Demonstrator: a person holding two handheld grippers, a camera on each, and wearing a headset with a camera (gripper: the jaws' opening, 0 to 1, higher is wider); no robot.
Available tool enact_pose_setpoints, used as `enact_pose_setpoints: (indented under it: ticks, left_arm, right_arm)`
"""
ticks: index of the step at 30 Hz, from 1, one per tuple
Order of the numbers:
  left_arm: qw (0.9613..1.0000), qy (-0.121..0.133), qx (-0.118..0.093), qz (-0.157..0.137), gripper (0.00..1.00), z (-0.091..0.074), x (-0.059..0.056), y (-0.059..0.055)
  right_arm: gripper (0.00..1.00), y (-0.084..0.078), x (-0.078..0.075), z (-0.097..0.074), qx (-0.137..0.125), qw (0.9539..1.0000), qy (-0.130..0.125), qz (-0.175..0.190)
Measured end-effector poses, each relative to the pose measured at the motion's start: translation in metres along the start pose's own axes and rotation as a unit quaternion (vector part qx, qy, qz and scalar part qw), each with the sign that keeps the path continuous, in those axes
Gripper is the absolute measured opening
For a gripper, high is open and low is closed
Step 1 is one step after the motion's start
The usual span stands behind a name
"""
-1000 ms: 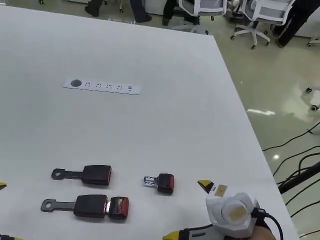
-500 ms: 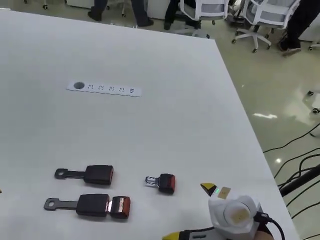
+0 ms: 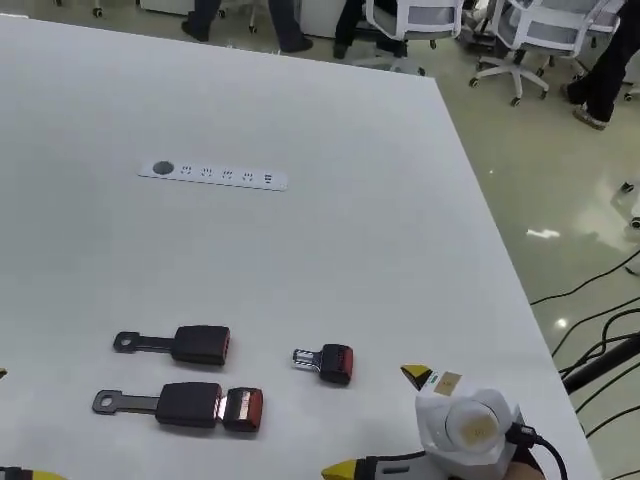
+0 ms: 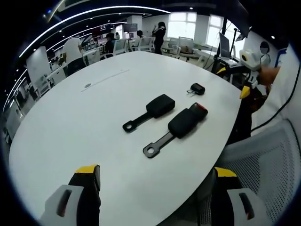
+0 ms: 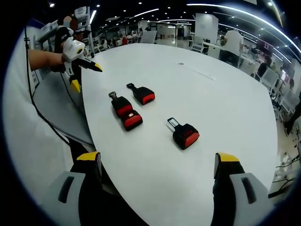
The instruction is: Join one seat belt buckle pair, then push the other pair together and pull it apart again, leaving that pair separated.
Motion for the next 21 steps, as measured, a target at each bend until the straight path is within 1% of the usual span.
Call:
enact_pose_setpoints:
  ticks: [2,4,7,9,10,13,14,15,16,17,21]
  left_arm:
    - [1.0,0.0,0.001,-0.004,1.0,0.0,0.001,-0.001]
    - [1.0,0.001,0.001,-0.006,1.0,0.0,0.009,-0.006]
    - [1.0,0.004,0.002,-0.008,1.0,-0.001,0.01,-0.008]
    - [0.9999,0.006,0.003,-0.008,1.0,-0.001,0.011,-0.01]
    - [0.9999,0.007,0.004,-0.009,1.0,-0.001,0.012,-0.01]
    - [0.9999,0.009,0.005,-0.007,1.0,-0.003,0.008,-0.008]
    - [0.9999,0.009,0.005,-0.007,1.0,-0.002,0.008,-0.009]
    - [0.9999,0.01,0.007,-0.005,1.0,-0.002,0.005,-0.008]
    - [0.9999,0.01,0.007,-0.004,1.0,-0.002,0.004,-0.007]
    - [0.9999,0.009,0.008,-0.004,1.0,-0.003,0.005,-0.007]
    - [0.9999,0.006,0.009,-0.001,1.0,-0.003,0.003,-0.007]
  right_arm:
    - [1.0,-0.001,-0.001,0.001,0.0,1.0,0.0,0.0]
    - [1.0,0.0,0.0,-0.001,-0.001,1.0,-0.001,0.002]
    - [1.0,0.003,0.004,-0.004,-0.002,1.0,-0.001,0.006]
    - [1.0,-0.002,0.0,0.0,-0.003,1.0,-0.001,0.007]
    - [1.0,0.001,0.002,-0.003,-0.003,1.0,0.0,0.006]
    - [1.0,0.006,0.006,-0.005,-0.004,1.0,0.001,0.006]
    - [1.0,0.003,0.004,-0.002,-0.003,1.0,0.001,0.006]
    - [1.0,-0.002,0.002,0.002,-0.001,1.0,0.002,0.005]
    - [1.0,-0.003,0.003,0.004,0.002,1.0,0.003,0.002]
    - [1.0,-0.004,0.003,0.005,0.003,1.0,0.003,-0.001]
    - [1.0,-0.002,0.003,0.002,0.003,1.0,-0.001,-0.001]
Point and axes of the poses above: the centre of the closed fingertips' face, and the gripper's own axes: z roughly forward along the fingers, x roughly to its left, y roughly out of its top, the point moved 1 cm from there along -z, roughly backward along the fingers, and after that the axes turned 8 degrees about y, right-handed, at the moved point
